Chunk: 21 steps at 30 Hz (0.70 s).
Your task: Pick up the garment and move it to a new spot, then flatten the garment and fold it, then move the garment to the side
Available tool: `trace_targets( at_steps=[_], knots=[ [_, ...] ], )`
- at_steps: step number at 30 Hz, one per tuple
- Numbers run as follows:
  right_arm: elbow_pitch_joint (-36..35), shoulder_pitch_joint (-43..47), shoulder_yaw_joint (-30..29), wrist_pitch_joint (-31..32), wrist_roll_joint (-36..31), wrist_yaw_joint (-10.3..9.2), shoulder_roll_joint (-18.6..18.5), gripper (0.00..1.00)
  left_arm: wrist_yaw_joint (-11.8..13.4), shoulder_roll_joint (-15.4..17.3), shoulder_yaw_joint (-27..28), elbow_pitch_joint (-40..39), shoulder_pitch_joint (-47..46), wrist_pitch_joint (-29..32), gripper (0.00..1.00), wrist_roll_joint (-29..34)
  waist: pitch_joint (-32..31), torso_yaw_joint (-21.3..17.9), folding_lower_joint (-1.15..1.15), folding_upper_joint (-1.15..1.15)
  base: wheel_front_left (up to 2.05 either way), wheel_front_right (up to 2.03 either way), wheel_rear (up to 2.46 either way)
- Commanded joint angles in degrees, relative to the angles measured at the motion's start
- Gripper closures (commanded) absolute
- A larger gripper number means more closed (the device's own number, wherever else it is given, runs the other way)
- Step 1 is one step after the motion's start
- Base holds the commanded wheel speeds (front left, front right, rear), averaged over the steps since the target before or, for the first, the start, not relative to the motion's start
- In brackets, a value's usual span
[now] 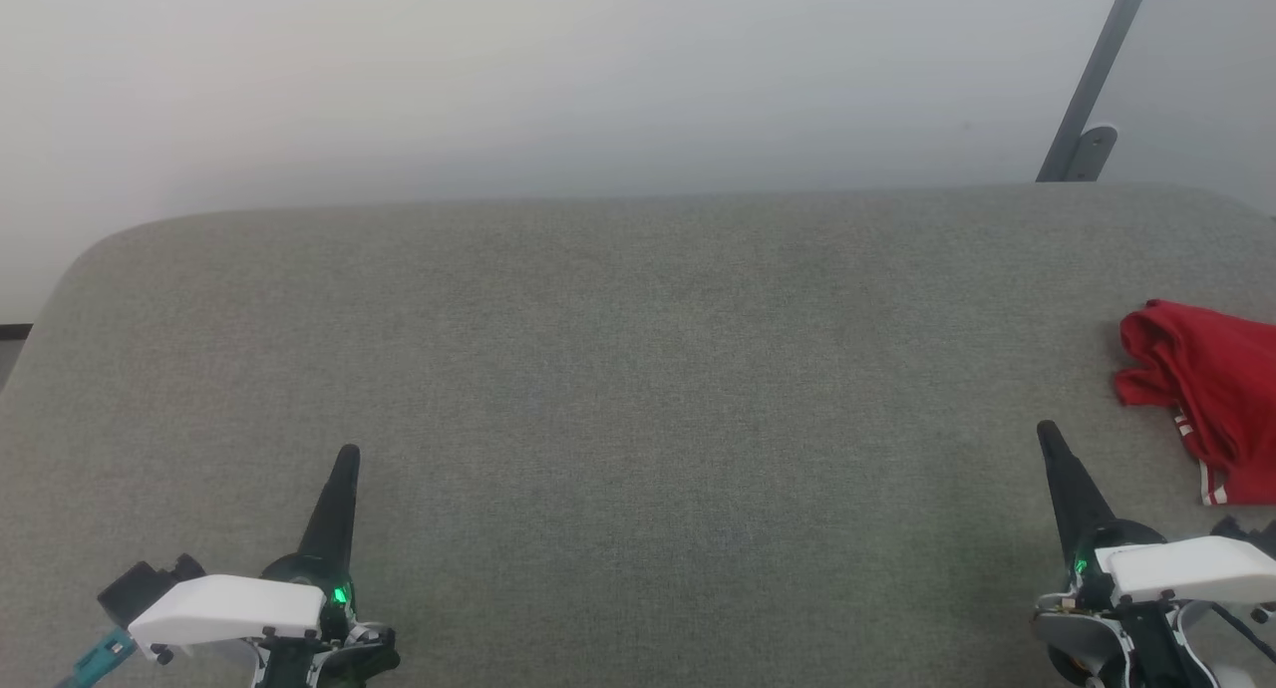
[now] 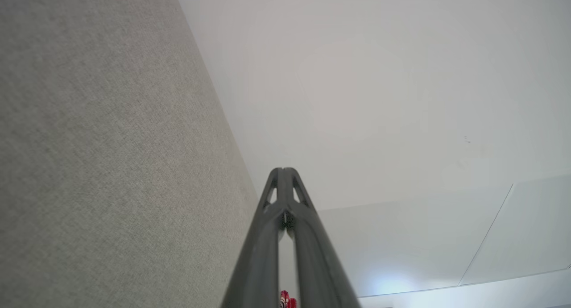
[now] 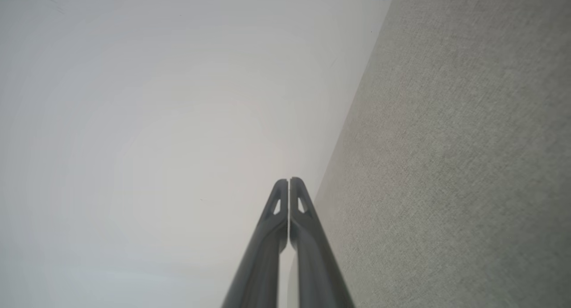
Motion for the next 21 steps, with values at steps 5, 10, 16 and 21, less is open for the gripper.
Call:
trace_targets(
  at_steps=[5,10,16,21],
  knots=[
    [0.14,-0.93,-0.26,0.67,2.06,0.02,0.57,1.0,-0.23,0.13,0.24,0.13,-1.41,0.81,1.0,-2.52,0.01,-0.1,0.0,0.0,0.0,0.0,0.0],
    [0.28,-1.31,-0.53,1.19,3.58,0.02,0.95,1.0,-0.25,0.11,0.29,0.36,-1.73,1.41,1.0,-4.71,0.03,-0.22,0.0,0.0,0.0,0.0,0.0],
    [0.44,-1.63,-0.82,1.77,5.43,0.02,1.45,1.0,-0.26,0.08,0.33,0.62,-2.25,2.06,1.0,-7.0,0.05,-0.36,0.0,0.0,0.0,0.0,0.0],
    [0.54,-1.77,-1.06,2.36,6.85,0.02,1.88,1.0,-0.27,0.06,0.39,0.84,-2.71,2.55,1.0,-9.14,0.06,-0.48,0.0,0.0,0.0,0.0,0.0]
  ],
)
